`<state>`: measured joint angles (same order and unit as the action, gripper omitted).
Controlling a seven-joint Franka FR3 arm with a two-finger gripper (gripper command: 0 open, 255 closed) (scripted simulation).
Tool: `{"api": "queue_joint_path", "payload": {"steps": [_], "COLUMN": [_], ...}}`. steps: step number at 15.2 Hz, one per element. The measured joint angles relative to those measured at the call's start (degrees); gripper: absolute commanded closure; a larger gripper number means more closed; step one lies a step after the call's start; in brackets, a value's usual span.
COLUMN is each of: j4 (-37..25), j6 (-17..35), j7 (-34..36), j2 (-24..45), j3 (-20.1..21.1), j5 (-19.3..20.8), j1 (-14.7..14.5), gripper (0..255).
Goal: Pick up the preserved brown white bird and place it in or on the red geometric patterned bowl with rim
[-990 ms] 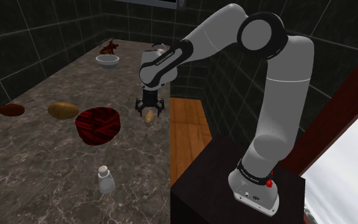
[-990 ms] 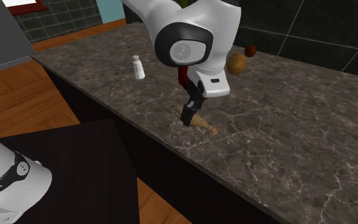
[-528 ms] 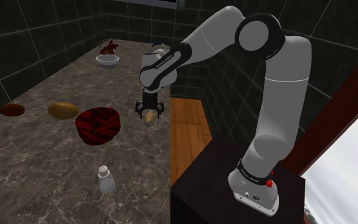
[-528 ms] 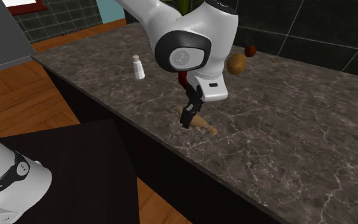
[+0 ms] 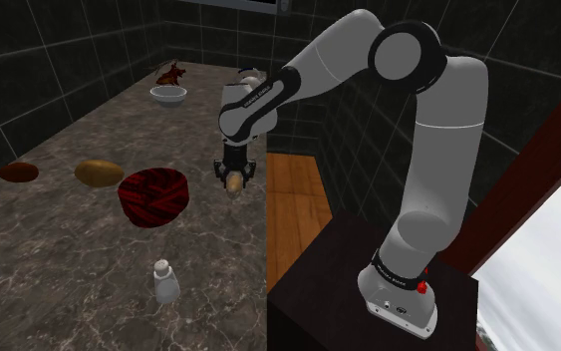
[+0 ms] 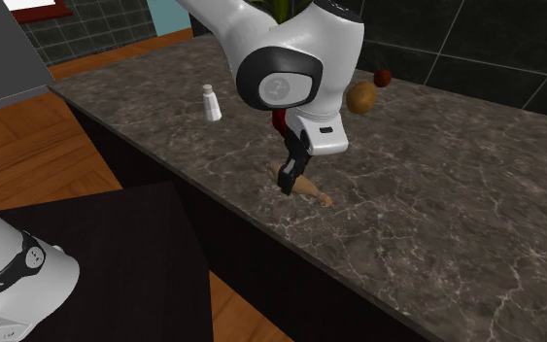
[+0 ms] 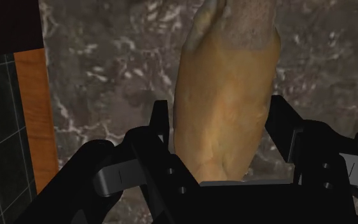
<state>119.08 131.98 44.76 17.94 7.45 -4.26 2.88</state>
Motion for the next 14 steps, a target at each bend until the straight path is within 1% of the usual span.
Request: {"api": "queue_joint_path", "payload": {"steps": [5, 14], "j4": [0.0, -1.6], "j6": [-0.3, -6.0], "j7": [0.0, 0.3], "j2": [-0.2, -4.5], "j3": [0.0, 0.2], "j5": [0.0, -0.3], "j1": [0.0, 0.2], "gripper": [255, 255]}}
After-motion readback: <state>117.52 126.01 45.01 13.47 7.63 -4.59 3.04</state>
